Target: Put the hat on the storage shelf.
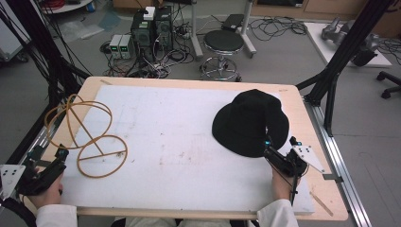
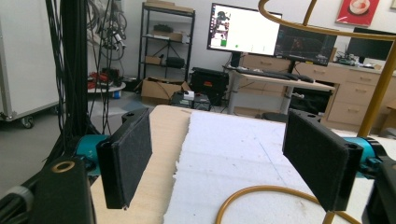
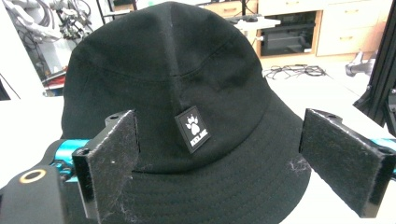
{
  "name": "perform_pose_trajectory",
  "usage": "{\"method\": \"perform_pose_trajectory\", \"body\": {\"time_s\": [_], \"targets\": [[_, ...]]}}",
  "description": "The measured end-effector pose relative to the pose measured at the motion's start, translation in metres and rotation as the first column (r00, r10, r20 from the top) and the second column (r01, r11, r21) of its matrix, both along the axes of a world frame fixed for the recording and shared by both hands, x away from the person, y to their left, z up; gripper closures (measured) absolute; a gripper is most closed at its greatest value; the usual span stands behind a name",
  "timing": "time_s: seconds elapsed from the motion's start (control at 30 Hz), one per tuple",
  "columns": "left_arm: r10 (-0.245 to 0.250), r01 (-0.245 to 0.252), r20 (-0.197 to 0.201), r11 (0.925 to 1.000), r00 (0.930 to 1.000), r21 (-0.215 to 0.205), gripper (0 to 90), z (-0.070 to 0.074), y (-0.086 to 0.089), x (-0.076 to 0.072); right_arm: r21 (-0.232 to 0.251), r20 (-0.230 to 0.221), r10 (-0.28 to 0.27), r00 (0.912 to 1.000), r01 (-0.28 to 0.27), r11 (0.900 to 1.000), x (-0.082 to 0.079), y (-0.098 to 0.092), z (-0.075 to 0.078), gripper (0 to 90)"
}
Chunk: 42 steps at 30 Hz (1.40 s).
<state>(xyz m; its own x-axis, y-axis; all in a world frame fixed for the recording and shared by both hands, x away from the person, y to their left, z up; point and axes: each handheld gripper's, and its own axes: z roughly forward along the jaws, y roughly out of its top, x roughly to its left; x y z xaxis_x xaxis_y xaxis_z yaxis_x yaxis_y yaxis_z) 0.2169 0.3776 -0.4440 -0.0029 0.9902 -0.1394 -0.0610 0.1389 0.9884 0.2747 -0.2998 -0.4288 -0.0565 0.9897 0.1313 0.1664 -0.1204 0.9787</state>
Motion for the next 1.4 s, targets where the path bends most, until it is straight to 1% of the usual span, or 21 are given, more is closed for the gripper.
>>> {"method": "perform_pose_trajectory", "body": {"time_s": [0.2,0.33,0.4,0.43,0.47,0.5,0.53,0.57,0.6,0.63,0.67,0.7,0.77,0.87,0.9,0.97,1.07,1.1,1.17,1.33,1.4], "targets": [[-0.004,0.004,0.002,1.0,1.0,-0.003,24.2,0.0,0.0,0.0,-0.02,-0.003,0.009,1.0,-0.009,1.0,0.0,0.002,0.001,11.7],[-0.005,0.005,0.002,1.0,1.0,-0.001,24.2,0.0,-0.001,0.0,-0.033,0.001,0.027,0.9996,-0.027,0.999,0.001,0.002,0.003,11.7],[-0.006,0.006,-0.007,1.0,1.0,0.001,24.4,0.001,-0.001,0.0,-0.02,0.005,0.04,0.9992,-0.04,0.999,0.001,0.001,0.007,11.7],[-0.006,0.006,-0.018,1.0,0.9998,0.005,24.5,0.001,0.0,0.001,-0.019,0.002,0.043,0.9991,-0.043,0.999,0.002,0.001,0.01,11.7],[-0.006,0.006,-0.018,1.0,0.9998,0.005,24.7,0.001,0.0,0.001,-0.03,0.005,0.041,0.9991,-0.041,0.999,0.002,0.001,0.012,11.7],[-0.006,0.007,-0.034,1.0,0.9994,0.006,25.0,0.002,0.0,0.001,-0.041,0.004,0.042,0.9991,-0.042,0.998,0.002,0.001,0.014,11.7],[-0.006,0.007,-0.034,1.0,0.9994,0.006,25.1,0.002,0.0,0.001,-0.041,0.004,0.042,0.9991,-0.042,0.998,0.002,0.001,0.014,11.7],[-0.007,0.007,-0.047,0.9999,0.9989,0.014,25.1,0.003,0.001,0.001,-0.069,-0.017,0.049,0.9986,-0.05,0.996,0.003,0.002,0.016,11.7],[-0.007,0.007,-0.047,0.9999,0.9989,0.014,25.1,0.003,0.001,0.001,-0.069,-0.017,0.049,0.9986,-0.05,0.996,0.003,0.002,0.016,11.7],[-0.007,0.008,-0.055,0.9998,0.9985,0.017,25.1,0.004,0.001,0.002,-0.087,-0.042,0.062,0.9972,-0.066,0.994,0.005,0.004,0.016,11.7],[-0.007,0.008,-0.055,0.9998,0.9985,0.017,25.1,0.004,0.001,0.002,-0.087,-0.042,0.062,0.9972,-0.066,0.994,0.005,0.004,0.016,11.7],[-0.011,0.012,-0.059,0.9998,0.9982,0.016,25.1,0.004,0.001,0.002,-0.102,-0.052,0.07,0.9962,-0.075,0.992,0.007,0.005,0.016,11.7],[-0.012,0.013,-0.064,0.9997,0.9979,0.021,25.1,0.003,0.001,0.002,-0.117,-0.081,0.092,0.9925,-0.101,0.988,0.01,0.008,0.018,11.7],[-0.016,0.018,-0.067,0.9997,0.9976,0.018,25.0,0.003,0.001,0.003,-0.118,-0.091,0.107,0.99,-0.118,0.986,0.011,0.009,0.018,11.7],[-0.017,0.018,-0.071,0.9996,0.9973,0.019,25.1,0.003,0.0,0.003,-0.127,-0.107,0.124,0.9864,-0.138,0.982,0.014,0.011,0.019,11.7],[-0.018,0.02,-0.072,0.9996,0.9973,0.019,25.0,0.002,0.0,0.003,-0.139,-0.136,0.14,0.9808,-0.159,0.977,0.018,0.012,0.021,11.7],[-0.02,0.022,-0.07,0.9996,0.9974,0.02,25.0,0.002,0.0,0.003,-0.14,-0.16,0.16,0.9741,-0.183,0.973,0.024,0.015,0.025,11.7],[-0.023,0.024,-0.072,0.9995,0.9971,0.019,25.0,0.002,0.0,0.004,-0.145,-0.162,0.163,0.9733,-0.187,0.972,0.026,0.015,0.025,11.7],[-0.027,0.028,-0.078,0.9994,0.9966,0.02,25.0,0.002,0.0,0.005,-0.138,-0.174,0.17,0.9699,-0.195,0.971,0.028,0.016,0.026,11.7],[-0.027,0.029,-0.077,0.9993,0.9967,0.024,25.0,0.002,-0.001,0.005,-0.135,-0.183,0.168,0.9686,-0.194,0.972,0.033,0.018,0.026,11.7],[-0.028,0.03,-0.08,0.9992,0.9964,0.026,25.0,0.002,-0.001,0.006,-0.121,-0.185,0.167,0.9684,-0.191,0.974,0.036,0.018,0.026,11.7]]}}
